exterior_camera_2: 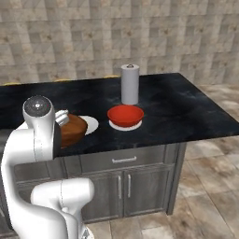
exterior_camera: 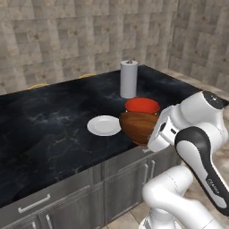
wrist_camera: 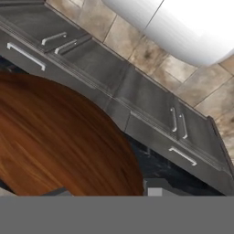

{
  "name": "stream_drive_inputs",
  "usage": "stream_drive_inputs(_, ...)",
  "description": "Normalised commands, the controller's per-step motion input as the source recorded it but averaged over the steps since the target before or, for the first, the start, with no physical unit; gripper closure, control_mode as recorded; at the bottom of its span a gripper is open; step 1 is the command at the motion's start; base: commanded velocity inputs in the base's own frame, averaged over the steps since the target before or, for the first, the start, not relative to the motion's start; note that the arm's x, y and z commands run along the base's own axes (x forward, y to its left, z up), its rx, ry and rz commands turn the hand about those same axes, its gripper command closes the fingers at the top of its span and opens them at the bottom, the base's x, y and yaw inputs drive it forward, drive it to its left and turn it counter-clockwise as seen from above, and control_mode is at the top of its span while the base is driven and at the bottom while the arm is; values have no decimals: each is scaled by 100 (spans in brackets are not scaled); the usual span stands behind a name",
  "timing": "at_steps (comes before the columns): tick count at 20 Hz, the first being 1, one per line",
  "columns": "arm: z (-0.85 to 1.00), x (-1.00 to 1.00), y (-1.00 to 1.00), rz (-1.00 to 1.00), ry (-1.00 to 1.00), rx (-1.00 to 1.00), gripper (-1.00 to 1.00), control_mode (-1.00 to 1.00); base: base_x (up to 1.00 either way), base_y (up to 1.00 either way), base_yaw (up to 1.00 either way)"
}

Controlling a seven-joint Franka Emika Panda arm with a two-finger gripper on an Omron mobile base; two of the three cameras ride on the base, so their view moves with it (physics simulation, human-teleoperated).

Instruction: Move the bowls from the cabinet to the plates on the dining table.

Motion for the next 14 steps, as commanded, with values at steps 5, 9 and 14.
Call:
stream_drive_inputs(5,0,0,0,0,0,0,100,100,23,24,11)
stream_drive_inputs(9,0,0,0,0,0,0,100,100,39,-1,8)
stream_drive_inputs(14,0,0,0,0,0,0,100,100,36,-22,10)
